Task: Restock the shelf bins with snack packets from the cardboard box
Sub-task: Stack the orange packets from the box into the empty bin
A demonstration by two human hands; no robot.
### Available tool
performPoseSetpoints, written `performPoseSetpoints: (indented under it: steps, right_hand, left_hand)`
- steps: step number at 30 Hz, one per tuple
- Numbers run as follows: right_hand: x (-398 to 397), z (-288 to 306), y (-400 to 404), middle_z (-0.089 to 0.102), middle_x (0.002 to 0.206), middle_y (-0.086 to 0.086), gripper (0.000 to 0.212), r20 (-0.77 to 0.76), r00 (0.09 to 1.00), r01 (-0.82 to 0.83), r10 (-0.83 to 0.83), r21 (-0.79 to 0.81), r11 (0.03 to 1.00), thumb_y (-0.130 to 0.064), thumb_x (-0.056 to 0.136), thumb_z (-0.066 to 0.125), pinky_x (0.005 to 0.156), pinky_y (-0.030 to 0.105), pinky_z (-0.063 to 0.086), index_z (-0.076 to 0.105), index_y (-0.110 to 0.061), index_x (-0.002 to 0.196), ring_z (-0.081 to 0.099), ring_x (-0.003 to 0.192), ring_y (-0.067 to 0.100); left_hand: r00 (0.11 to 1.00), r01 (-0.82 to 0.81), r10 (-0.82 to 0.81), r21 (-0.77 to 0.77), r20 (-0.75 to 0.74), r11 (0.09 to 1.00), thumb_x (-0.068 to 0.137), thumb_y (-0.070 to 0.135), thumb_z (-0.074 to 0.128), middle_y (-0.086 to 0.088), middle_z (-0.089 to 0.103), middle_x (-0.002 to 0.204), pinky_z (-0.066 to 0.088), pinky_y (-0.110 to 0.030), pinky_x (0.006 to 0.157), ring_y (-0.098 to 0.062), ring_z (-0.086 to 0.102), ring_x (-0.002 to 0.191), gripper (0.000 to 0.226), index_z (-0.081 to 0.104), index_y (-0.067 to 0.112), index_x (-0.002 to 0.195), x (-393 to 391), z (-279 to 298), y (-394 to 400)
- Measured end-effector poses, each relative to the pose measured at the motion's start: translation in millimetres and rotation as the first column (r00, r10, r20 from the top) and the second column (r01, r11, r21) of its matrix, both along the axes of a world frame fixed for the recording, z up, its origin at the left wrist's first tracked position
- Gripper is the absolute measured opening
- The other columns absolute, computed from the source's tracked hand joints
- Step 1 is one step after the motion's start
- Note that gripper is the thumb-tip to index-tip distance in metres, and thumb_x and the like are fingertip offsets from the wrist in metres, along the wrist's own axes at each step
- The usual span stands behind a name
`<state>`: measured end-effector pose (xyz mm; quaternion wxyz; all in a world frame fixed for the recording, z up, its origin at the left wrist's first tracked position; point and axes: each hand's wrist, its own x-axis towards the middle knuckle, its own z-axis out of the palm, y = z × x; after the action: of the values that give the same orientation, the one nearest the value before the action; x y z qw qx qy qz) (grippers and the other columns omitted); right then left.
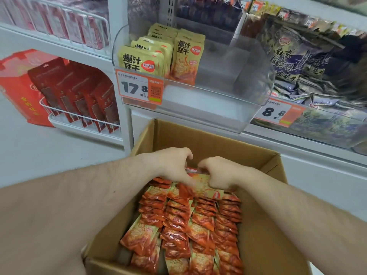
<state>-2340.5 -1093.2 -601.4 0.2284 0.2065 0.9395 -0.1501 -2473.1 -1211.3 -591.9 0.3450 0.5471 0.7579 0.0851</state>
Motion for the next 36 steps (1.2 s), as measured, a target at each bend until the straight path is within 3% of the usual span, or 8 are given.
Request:
performPoseSetpoints:
  steps: [5, 10, 14, 17, 20, 29, 33, 36]
  right_hand:
    - [-18.6, 10.1, -8.3, 0.069, 0.090, -0.007, 0.033, -0.197, 0.959, 0.125, -0.202, -0.345, 0.930, -0.009, 0.077, 0.076, 0.069, 0.026, 0.053, 0.055, -0.022, 0.099, 0.064, 0.078, 0.009]
    - [-2.2, -39.5, 32.9, 0.072, 0.084, 0.000, 0.013, -0.395, 0.610, 0.517, -0.687, -0.458, 0.723, -0.028, 0.083, 0.075, 0.076, 0.034, 0.054, 0.068, -0.018, 0.082, 0.067, 0.081, 0.019]
    - [33.9, -117.3, 61.1, 0.073, 0.098, 0.001, 0.011, -0.194, 0.699, 0.685, -0.688, -0.095, 0.722, -0.027, 0.087, 0.065, 0.078, 0.028, 0.052, 0.070, -0.023, 0.078, 0.065, 0.090, 0.020]
    - [45.5, -154.0, 63.9, 0.070, 0.097, 0.003, 0.017, -0.112, 0.691, 0.720, -0.714, 0.022, 0.694, -0.027, 0.086, 0.060, 0.076, 0.030, 0.054, 0.072, -0.022, 0.098, 0.065, 0.092, 0.026]
    - [44.6, -177.4, 60.3, 0.068, 0.102, 0.004, 0.028, -0.085, 0.672, 0.740, -0.735, 0.084, 0.667, -0.024, 0.086, 0.055, 0.079, 0.032, 0.054, 0.067, -0.022, 0.111, 0.065, 0.096, 0.028]
    - [41.2, -189.7, 48.0, 0.059, 0.109, 0.008, 0.013, -0.305, 0.577, 0.779, -0.758, -0.073, 0.622, -0.011, 0.094, 0.049, 0.078, 0.035, 0.047, 0.049, -0.020, 0.084, 0.051, 0.084, 0.027]
    - [38.9, -142.1, 1.6, 0.057, 0.137, 0.007, 0.020, -0.518, 0.451, 0.672, -0.727, -0.339, 0.658, -0.011, 0.102, 0.043, 0.100, 0.034, 0.046, 0.040, -0.024, 0.087, 0.058, 0.118, 0.029]
    - [40.6, -110.2, -34.9, 0.048, 0.146, -0.004, 0.029, -0.703, 0.420, 0.520, -0.575, -0.333, 0.786, -0.013, 0.102, 0.045, 0.097, 0.023, 0.041, 0.033, -0.032, 0.084, 0.054, 0.128, 0.021]
  left_hand:
    - [0.994, -0.054, 0.044, -0.092, -0.102, 0.994, 0.078, 0.029, 0.081, 0.001, 0.066, 0.101, 0.057, -0.030, 0.072, -0.017, 0.065, 0.088, 0.048, 0.061, 0.016, 0.120, 1.2, 0.5, -7.7]
    - [0.967, -0.246, 0.252, -0.145, 0.023, 0.958, 0.086, 0.012, 0.072, -0.007, 0.068, 0.099, 0.062, -0.034, 0.069, -0.022, 0.070, 0.086, 0.026, 0.064, 0.011, 0.110, -17.4, -3.8, -19.7]
    - [0.897, -0.397, 0.420, -0.163, 0.142, 0.903, 0.085, 0.003, 0.069, -0.011, 0.066, 0.099, 0.058, -0.033, 0.067, -0.023, 0.066, 0.084, 0.025, 0.061, 0.009, 0.108, -26.8, -13.7, -23.6]
    - [0.839, -0.455, 0.492, -0.198, 0.231, 0.868, 0.082, -0.001, 0.070, -0.016, 0.068, 0.105, 0.059, -0.039, 0.082, -0.029, 0.067, 0.094, 0.028, 0.060, 0.007, 0.107, -33.8, -22.2, -22.7]
    - [0.786, -0.495, 0.534, -0.199, 0.312, 0.846, 0.081, -0.009, 0.064, -0.022, 0.069, 0.109, 0.052, -0.035, 0.074, -0.028, 0.065, 0.087, 0.030, 0.062, 0.002, 0.110, -36.7, -28.7, -21.3]
    - [0.555, -0.593, 0.670, -0.330, 0.493, 0.734, 0.090, -0.006, 0.056, -0.013, 0.071, 0.109, 0.057, -0.035, 0.070, -0.029, 0.070, 0.091, 0.035, 0.060, 0.017, 0.116, -43.9, -39.6, -17.3]
    - [0.424, -0.650, 0.728, -0.379, 0.538, 0.658, 0.090, -0.008, 0.047, -0.022, 0.068, 0.113, 0.057, -0.042, 0.075, -0.037, 0.069, 0.097, 0.036, 0.056, 0.008, 0.122, -44.7, -34.1, -15.3]
    - [0.302, -0.695, 0.747, -0.399, 0.592, 0.598, 0.092, -0.006, 0.047, -0.025, 0.066, 0.112, 0.056, -0.046, 0.074, -0.039, 0.067, 0.096, 0.030, 0.053, 0.002, 0.120, -39.3, -25.1, -15.0]
